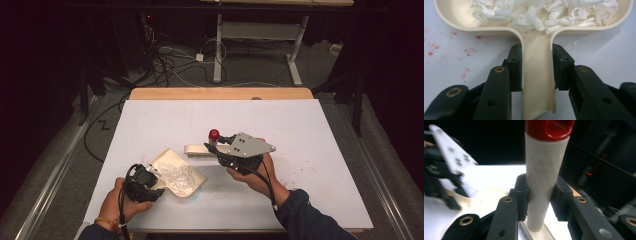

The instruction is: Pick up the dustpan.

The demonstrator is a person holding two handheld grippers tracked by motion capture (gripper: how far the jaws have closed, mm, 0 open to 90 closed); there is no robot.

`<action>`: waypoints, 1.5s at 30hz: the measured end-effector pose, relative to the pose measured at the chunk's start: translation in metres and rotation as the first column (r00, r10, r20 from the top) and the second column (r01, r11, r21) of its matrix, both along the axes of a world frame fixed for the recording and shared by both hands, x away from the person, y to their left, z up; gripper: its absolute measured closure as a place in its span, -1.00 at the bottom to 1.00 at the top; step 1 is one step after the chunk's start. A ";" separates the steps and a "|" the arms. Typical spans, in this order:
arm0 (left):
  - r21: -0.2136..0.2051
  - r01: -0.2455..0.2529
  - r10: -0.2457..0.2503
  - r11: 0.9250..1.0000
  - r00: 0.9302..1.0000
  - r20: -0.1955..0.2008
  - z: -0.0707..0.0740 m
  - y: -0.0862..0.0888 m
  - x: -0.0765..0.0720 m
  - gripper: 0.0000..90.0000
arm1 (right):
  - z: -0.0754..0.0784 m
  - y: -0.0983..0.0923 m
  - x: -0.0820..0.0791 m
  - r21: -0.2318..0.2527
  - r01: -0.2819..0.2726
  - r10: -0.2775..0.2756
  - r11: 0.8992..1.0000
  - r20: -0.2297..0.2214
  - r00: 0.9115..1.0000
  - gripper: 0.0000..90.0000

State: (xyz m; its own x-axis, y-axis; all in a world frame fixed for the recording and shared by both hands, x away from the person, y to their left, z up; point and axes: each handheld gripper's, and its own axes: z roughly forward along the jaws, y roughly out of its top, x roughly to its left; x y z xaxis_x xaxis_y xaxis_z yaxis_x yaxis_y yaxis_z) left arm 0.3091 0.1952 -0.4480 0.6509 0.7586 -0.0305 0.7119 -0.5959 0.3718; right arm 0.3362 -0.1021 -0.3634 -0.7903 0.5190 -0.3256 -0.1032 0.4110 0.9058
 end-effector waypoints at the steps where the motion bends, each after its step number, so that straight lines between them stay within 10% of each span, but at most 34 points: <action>1: -0.001 -0.002 0.002 1.000 1.000 0.000 0.001 0.000 0.000 0.40 | -0.003 0.000 0.000 -0.019 0.019 -0.019 1.000 0.001 1.000 0.56; 6: 0.000 -0.004 0.004 1.000 1.000 0.004 0.004 -0.001 -0.001 0.39 | -0.021 0.001 0.002 -0.065 0.075 -0.076 0.995 -0.014 0.997 0.56; 13: 0.003 -0.005 0.005 1.000 1.000 0.004 0.004 -0.002 -0.001 0.39 | -0.027 0.012 -0.019 -0.078 0.005 -0.009 0.997 -0.045 0.999 0.56; 22: 0.003 -0.003 0.003 1.000 1.000 -0.006 0.001 -0.002 0.000 0.39 | -0.008 0.007 -0.034 0.012 -0.045 0.046 0.999 -0.067 0.997 0.56; 45: 0.001 -0.008 0.008 1.000 1.000 -0.002 -0.004 -0.001 0.000 0.39 | 0.012 -0.088 -0.022 0.048 0.139 -0.134 0.989 -0.100 0.986 0.56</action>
